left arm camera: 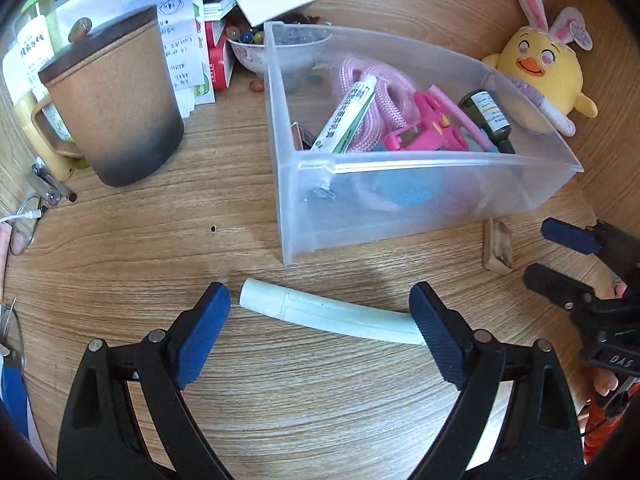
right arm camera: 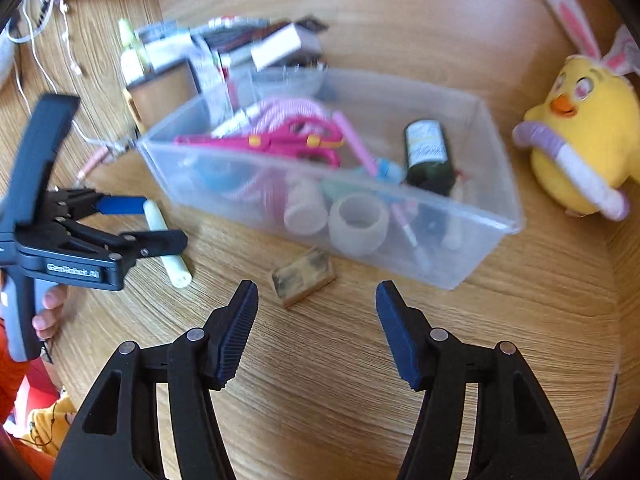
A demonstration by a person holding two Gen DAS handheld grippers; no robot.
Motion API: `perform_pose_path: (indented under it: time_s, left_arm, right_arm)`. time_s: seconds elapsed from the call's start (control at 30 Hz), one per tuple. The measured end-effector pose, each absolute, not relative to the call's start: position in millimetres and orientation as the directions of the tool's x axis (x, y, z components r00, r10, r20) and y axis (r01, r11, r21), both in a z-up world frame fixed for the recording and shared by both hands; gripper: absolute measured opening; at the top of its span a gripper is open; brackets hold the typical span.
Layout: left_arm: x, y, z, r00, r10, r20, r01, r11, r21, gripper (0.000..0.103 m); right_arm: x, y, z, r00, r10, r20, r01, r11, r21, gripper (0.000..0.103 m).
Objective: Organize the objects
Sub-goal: 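Grasp the white glue stick with the left tool while the right tool grasps the wooden stamp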
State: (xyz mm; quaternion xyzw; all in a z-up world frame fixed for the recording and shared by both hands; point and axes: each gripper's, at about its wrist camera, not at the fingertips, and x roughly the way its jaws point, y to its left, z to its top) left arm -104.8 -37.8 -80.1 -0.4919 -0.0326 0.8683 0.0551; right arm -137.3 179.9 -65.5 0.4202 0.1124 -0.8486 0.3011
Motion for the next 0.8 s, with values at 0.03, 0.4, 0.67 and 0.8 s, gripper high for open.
perform_pose_path:
  time_s: [0.03, 0.4, 0.67, 0.8]
  left_arm:
    - [-103.7, -37.6, -80.3, -0.516, 0.114, -0.849, -0.063, -0.993, -0.095, 0.092]
    - [-67.7, -57.6, -83.5, -0.528, 0.054, -0.848, -0.089, -0.996, -0.007, 0.084]
    - [-40.2, -68.7, -80.8, -0.555, 0.068, -0.829, -0.088, -0.996, -0.023, 0.044]
    - [-29.7, -67.7, -80.1, -0.565, 0.1, -0.819, -0.112, -0.993, -0.043, 0.022]
  right_arm:
    - [-138.7, 176.2, -68.0, -0.46, -0.411, -0.787, 0.608, -0.792, 0.058, 0.058]
    - [-146.0, 147.7, -79.7, -0.459, -0.374, -0.806, 0.632, -0.775, 0.0, 0.058]
    - [-148.8, 149.9, -78.2, -0.472, -0.374, -0.799, 0.616, -0.788, 0.005, 0.042]
    - [-147.3, 149.2, -77.5, -0.463, -0.387, -0.798, 0.627, -0.779, 0.014, 0.042]
